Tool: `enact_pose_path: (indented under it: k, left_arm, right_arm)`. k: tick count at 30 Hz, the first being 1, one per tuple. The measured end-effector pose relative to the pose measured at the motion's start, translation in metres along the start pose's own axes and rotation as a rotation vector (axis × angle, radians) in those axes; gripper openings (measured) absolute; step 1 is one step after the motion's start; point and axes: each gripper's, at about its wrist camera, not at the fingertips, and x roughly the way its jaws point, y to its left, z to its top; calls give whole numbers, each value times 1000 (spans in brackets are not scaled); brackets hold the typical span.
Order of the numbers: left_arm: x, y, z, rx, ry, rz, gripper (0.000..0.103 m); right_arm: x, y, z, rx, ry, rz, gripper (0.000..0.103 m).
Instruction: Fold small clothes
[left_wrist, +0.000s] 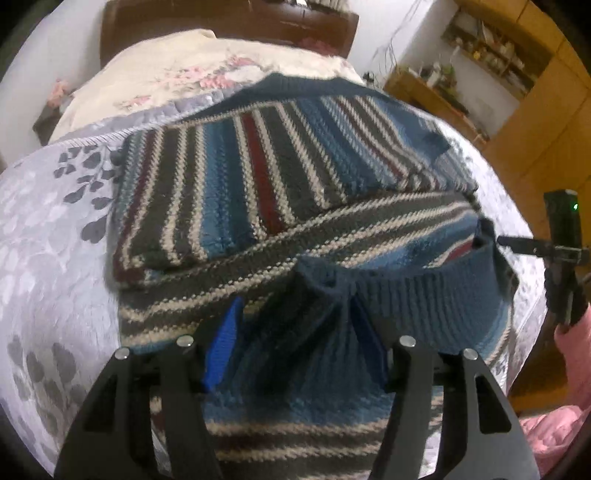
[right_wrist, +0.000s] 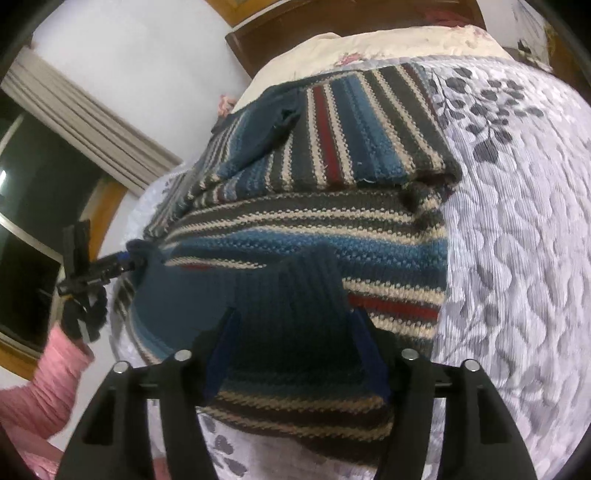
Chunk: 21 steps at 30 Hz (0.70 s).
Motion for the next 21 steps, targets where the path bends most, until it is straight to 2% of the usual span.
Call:
enact_pose_path:
  k: [5, 7, 8, 10, 13, 15, 18, 21]
  left_arm:
    - [12, 0, 1, 2, 18, -21, 50]
    - [14, -1, 1, 4, 16, -33, 37]
    - [15, -2, 0, 8, 17, -45, 34]
    - [14, -7, -1, 23, 13, -55, 22]
    - [12, -14, -2, 43, 9, -29, 15]
    - [10, -17, -3, 45, -4, -10, 10]
    - [1, -19, -5, 40, -39, -8, 9]
    - [-15, -23, -3, 22, -91, -35, 8]
  right_arm:
    - [23, 9, 19, -39, 31, -44, 69]
    - [35, 12, 25, -54, 54, -44, 69]
    - [41, 14, 27, -62, 69, -53, 69]
    - [53, 15, 28, -79, 106, -92, 68]
    - [59, 23, 27, -128, 122, -107, 53]
    - [55, 30, 25, -155, 109, -108, 24]
    - [42, 35, 23, -174, 77, -86, 12]
    - [21, 39, 24, -165, 31, -20, 11]
